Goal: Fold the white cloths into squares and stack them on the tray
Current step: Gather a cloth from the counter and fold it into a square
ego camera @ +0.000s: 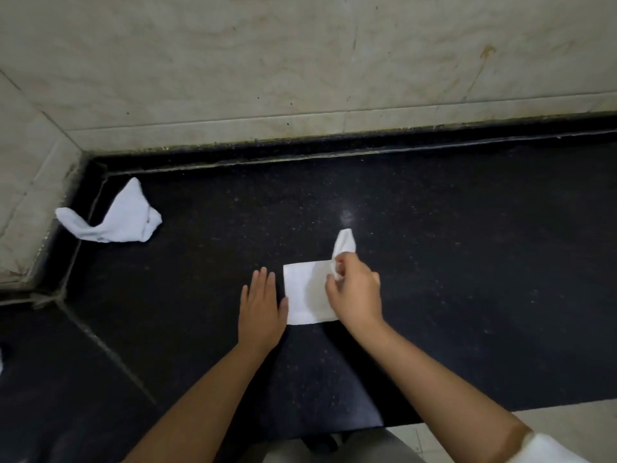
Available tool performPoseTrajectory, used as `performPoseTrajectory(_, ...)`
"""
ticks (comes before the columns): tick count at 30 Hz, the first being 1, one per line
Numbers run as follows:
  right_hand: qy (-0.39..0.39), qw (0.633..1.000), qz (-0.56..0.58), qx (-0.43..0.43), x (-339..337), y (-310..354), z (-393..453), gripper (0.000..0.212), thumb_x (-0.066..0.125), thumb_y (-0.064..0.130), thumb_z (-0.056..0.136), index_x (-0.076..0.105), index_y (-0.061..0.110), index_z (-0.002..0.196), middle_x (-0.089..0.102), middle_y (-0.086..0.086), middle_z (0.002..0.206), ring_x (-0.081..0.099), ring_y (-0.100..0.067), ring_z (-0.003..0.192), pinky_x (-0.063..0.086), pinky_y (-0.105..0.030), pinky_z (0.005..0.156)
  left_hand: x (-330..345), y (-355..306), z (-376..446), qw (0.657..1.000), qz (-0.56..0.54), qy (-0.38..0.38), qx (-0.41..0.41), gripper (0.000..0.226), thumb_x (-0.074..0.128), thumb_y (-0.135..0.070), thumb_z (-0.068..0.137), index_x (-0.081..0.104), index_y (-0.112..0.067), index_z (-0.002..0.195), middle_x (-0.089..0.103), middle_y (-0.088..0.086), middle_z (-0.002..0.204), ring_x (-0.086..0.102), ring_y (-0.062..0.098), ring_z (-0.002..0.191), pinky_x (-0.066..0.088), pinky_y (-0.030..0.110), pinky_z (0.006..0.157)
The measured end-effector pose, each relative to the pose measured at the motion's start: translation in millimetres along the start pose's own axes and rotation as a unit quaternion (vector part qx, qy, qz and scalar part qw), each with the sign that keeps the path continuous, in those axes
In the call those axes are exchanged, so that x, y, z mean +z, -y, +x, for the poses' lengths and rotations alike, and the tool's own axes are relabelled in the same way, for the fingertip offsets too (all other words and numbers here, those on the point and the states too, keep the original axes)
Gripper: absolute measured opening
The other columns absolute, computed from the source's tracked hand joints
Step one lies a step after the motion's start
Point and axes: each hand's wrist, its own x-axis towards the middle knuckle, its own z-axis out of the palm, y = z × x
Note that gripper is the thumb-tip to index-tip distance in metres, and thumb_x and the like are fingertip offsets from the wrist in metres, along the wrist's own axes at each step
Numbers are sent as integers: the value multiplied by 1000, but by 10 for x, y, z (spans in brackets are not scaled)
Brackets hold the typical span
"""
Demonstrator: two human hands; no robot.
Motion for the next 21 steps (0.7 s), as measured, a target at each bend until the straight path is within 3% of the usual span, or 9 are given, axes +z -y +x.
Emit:
performPoseTrajectory(2,35,997,-42,-62,264,118,-121,21,58,9,84,59,6,105,65,-6,93,60,-24,88,39,-34,85,-11,242,-121,1000,-16,-9,-21,56,32,-29,100,14,-6,148,6,8,158,2,19,147,2,35,119)
performPoseTrajectory(5,69,979,-132,-137,703,27,-320,19,74,11,59,65,15,75,64,2,67,62,-19,61,46,-30,61,25,512,-324,999,-34,-18,-32,52,36,-27,99,25,-4,145,17,11,156,11,23,146,6,38,119)
performPoseTrajectory(7,76,968,-178,-159,809,-38,-381,9,63,17,58,65,21,65,61,8,63,60,-14,56,42,-24,59,71,623,-443,999,-29,-17,-33,57,26,-36,96,34,-2,141,27,14,152,20,27,143,11,40,116)
performPoseTrajectory(9,72,965,-180,-178,827,-92,-390,12,65,11,56,66,20,64,62,7,64,60,-14,56,45,-25,54,118,699,-497,999,-28,-27,-27,71,13,-43,87,41,-1,137,34,16,148,27,29,141,14,41,114)
performPoseTrajectory(12,113,971,-133,-166,817,-131,-326,20,75,-5,55,69,9,67,66,-2,66,62,-23,58,48,-32,52,149,715,-535,999,-40,-18,-21,80,4,-46,81,38,-4,139,29,12,151,20,25,143,5,37,115)
performPoseTrajectory(14,113,985,-72,-112,745,-73,-239,14,63,-5,76,71,2,85,69,-12,81,65,-31,76,48,-36,68,148,681,-529,999,-46,-21,-11,80,4,-46,81,38,-4,140,28,12,152,19,25,144,2,34,113)
performPoseTrajectory(16,79,995,-16,-62,675,-7,-170,21,52,-1,87,68,-4,101,68,-19,94,63,-33,89,43,-28,77,133,653,-512,999,-44,-27,-1,77,7,-44,82,41,-4,138,32,12,150,22,25,143,4,34,112)
performPoseTrajectory(19,-11,996,37,-74,643,129,-129,16,56,-5,83,68,-8,94,69,-21,84,64,-34,79,47,-30,72,93,662,-465,998,-48,-30,7,78,5,-45,81,39,-6,139,30,11,151,21,24,143,2,33,112)
performPoseTrajectory(21,-25,993,9,-117,764,137,-177,15,59,-4,74,71,-3,83,70,-14,72,65,-31,66,51,-33,62,68,683,-446,998,-55,-31,8,81,2,-46,79,36,-7,141,26,9,153,17,23,145,-1,32,112)
